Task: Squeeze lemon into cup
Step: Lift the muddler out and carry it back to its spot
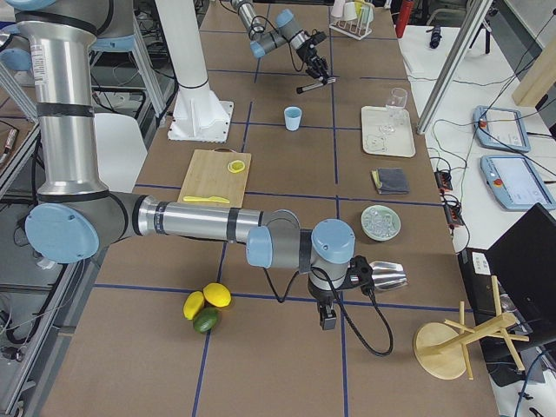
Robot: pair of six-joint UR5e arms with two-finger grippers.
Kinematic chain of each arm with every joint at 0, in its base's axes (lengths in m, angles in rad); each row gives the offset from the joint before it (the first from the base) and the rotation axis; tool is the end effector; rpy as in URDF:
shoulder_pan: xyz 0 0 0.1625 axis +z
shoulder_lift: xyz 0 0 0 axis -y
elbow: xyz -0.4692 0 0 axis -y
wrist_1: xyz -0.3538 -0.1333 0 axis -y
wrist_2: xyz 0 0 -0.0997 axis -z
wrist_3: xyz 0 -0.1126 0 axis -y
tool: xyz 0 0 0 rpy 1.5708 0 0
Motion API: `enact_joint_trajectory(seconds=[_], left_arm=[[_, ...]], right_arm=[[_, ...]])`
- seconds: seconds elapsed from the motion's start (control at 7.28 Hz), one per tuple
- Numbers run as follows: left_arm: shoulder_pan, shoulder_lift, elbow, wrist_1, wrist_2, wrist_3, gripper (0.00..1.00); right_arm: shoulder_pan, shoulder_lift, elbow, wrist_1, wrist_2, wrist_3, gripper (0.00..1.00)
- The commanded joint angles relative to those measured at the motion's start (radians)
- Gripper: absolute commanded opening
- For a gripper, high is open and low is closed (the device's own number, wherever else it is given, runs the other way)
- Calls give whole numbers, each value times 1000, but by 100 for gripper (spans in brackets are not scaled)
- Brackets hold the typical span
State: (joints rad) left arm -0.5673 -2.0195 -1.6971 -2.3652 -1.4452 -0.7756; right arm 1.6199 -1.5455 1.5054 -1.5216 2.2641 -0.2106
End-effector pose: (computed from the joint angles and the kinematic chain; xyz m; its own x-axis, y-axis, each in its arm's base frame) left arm 0.4520 -0.4628 0.3175 0.5727 0.4751 -0.6681 0.3253 0.6164 0.7171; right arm 0.0841 -0.4623 0.7314 0.7618 -0.1775 0.6230 0.1127 0.9834 0.1425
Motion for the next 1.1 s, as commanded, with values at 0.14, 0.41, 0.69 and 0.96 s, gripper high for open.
enact_joint_trajectory(seconds=[0.14,0.41,0.69,0.96], left_arm=[[-145,14,-93,450,-95,-16,0],[-239,95,-87,534,-211,-16,0],[-267,201,-90,518,-224,-7,0],[-267,231,-76,520,-245,-19,0]], right_arm=[[0,-2,-1,0,0,0,100],[0,-8,1,0,0,-1,100],[0,-8,-1,0,2,-1,100],[0,-8,-7,0,2,-1,100]])
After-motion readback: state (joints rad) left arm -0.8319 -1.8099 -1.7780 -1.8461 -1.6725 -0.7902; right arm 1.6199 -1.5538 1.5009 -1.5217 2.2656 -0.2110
